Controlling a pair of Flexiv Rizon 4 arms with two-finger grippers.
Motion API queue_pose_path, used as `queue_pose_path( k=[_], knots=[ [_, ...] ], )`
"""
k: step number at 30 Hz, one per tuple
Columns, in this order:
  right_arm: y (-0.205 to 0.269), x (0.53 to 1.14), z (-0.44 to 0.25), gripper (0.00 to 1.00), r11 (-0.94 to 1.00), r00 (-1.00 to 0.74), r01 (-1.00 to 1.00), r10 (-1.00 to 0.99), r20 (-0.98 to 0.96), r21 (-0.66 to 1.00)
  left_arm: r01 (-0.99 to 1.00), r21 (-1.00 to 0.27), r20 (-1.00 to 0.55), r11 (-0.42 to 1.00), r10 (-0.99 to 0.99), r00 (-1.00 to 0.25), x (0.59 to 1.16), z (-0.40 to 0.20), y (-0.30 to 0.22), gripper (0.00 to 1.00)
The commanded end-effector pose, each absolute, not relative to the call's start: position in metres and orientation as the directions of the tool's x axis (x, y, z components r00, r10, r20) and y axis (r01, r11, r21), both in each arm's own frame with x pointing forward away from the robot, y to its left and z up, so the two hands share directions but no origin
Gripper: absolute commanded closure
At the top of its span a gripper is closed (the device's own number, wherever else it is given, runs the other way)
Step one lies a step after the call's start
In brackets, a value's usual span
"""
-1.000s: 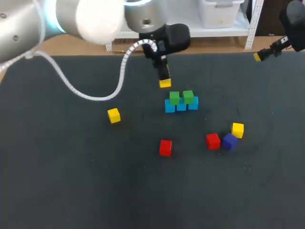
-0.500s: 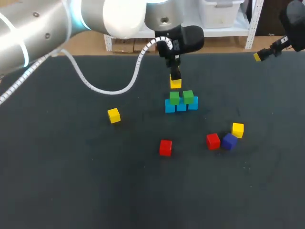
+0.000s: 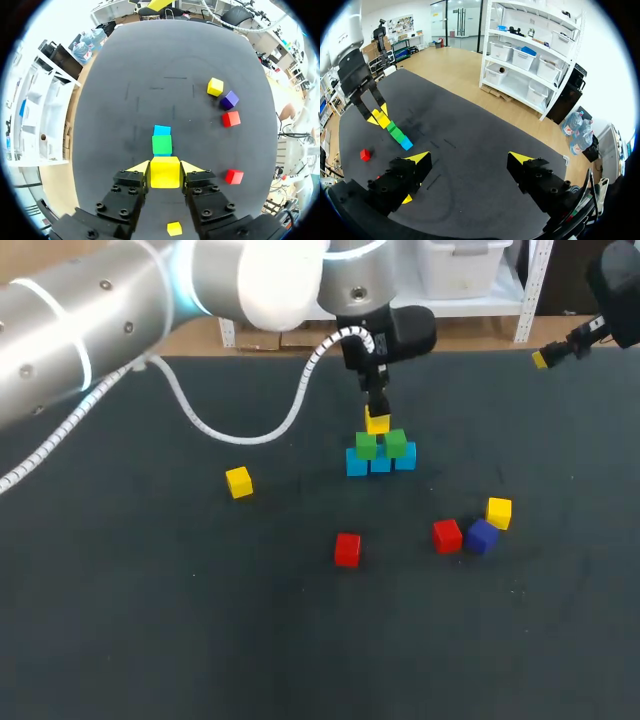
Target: Place the blue cubes, place green cubes on the blue cubes, place the yellow cubes on the green cubes, then place the red cubes on the yellow cubes, and place purple cube on the red cubes.
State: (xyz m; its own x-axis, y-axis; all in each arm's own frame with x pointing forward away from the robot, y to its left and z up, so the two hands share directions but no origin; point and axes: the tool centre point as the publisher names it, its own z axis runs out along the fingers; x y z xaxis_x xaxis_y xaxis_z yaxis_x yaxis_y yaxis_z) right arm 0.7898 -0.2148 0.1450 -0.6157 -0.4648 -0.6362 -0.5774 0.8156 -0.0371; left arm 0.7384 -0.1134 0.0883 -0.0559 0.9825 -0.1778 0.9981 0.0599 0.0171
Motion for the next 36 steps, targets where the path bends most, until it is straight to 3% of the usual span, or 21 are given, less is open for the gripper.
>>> queue_pose_path(
  k=[1,36],
  knots=[
    [-0.215,0.789,0.145,0.0,0.817,-0.616,-0.576,-0.464,-0.636,-0.039,0.998,0.005,-0.172,0.057,0.983,-0.056,0.743,0.084,-0.118,1.0],
    [-0.215,0.789,0.145,0.0,0.817,-0.616,-0.576,-0.464,-0.636,-0.039,0.998,-0.016,-0.159,0.059,0.985,-0.061,0.751,0.062,-0.122,1.0]
  ],
)
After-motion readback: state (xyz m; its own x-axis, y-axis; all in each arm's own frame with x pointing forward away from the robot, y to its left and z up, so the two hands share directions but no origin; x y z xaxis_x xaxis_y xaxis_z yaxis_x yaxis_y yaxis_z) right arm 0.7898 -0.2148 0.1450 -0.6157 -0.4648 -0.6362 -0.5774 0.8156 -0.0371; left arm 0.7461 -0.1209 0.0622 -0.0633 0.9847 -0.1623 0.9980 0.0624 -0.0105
